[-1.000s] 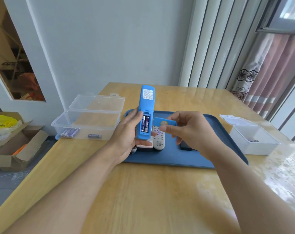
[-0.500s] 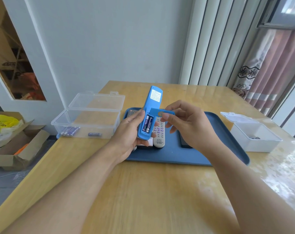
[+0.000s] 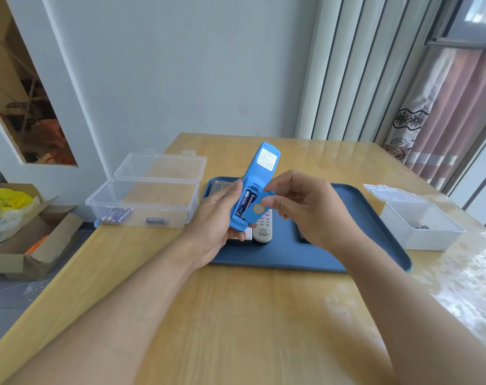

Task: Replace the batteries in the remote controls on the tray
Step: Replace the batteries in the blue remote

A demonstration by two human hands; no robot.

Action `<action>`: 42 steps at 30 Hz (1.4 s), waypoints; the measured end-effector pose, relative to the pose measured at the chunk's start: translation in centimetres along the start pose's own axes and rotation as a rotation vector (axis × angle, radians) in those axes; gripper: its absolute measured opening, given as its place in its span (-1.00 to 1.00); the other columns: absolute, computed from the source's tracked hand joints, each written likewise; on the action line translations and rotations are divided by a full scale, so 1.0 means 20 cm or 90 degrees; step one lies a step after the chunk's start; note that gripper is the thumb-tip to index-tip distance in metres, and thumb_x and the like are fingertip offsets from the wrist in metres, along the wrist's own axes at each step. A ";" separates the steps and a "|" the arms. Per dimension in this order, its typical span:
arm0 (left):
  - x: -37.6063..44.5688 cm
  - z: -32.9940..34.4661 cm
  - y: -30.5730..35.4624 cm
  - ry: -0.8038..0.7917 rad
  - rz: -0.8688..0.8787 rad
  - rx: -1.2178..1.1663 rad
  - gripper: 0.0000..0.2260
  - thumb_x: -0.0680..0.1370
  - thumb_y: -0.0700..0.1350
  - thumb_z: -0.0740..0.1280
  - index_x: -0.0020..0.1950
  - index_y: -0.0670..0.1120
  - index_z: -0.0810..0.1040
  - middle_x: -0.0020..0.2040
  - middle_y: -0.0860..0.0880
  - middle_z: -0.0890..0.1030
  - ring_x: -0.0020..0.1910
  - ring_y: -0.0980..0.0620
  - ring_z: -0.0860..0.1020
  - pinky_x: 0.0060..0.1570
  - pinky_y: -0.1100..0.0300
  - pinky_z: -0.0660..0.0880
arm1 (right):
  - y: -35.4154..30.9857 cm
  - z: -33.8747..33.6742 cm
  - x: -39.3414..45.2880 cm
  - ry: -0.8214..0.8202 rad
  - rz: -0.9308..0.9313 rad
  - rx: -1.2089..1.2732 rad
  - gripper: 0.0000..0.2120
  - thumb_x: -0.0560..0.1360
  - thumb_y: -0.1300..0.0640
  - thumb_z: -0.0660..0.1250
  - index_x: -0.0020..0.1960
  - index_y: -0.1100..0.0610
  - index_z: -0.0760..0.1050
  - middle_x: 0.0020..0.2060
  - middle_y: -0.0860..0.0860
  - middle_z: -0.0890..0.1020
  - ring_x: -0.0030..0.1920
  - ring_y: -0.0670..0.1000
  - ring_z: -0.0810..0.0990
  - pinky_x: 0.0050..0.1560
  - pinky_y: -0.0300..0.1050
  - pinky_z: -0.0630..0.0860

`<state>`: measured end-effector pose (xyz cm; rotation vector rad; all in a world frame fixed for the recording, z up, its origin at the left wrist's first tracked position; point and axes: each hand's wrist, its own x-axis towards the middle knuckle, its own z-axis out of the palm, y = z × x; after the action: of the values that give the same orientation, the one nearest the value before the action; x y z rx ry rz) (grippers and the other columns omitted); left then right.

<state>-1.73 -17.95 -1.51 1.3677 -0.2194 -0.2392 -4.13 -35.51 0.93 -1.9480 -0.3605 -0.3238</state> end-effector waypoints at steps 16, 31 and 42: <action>-0.02 0.04 -0.01 -0.132 -0.043 -0.161 -0.50 0.72 0.15 0.02 0.41 -0.14 0.53 0.08 -0.16 0.50 -0.23 -0.02 0.47 -0.27 0.16 0.37 | 0.01 0.03 -0.02 0.133 -0.068 -0.048 -0.81 0.31 0.12 0.64 -0.12 -0.03 0.71 -0.38 -0.14 0.48 -0.39 -0.13 0.36 -0.30 -0.33 0.35; 0.00 0.03 -0.01 -0.084 0.024 -0.171 -0.63 0.71 -0.17 0.17 0.50 0.06 0.46 0.32 0.00 0.61 0.18 -0.02 0.55 0.18 0.09 0.41 | 0.02 0.04 -0.02 0.129 0.032 -0.043 -0.86 0.47 -0.01 0.51 0.02 -0.11 0.68 -0.24 -0.21 0.68 -0.39 -0.10 0.37 -0.36 -0.34 0.36; 0.00 0.04 -0.08 0.006 0.170 0.196 -0.27 0.41 -0.22 0.60 0.49 0.17 0.41 0.22 0.09 0.66 0.10 0.12 0.68 -0.01 0.23 0.61 | -0.02 0.04 -0.02 0.125 0.204 0.124 -0.88 0.57 0.03 0.40 0.04 -0.02 0.69 -0.31 -0.20 0.70 -0.42 -0.28 0.55 -0.46 -0.38 0.36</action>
<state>-2.08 -18.98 -2.89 1.6250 -0.4415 0.0261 -4.67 -34.57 0.75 -1.7311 0.0489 -0.2564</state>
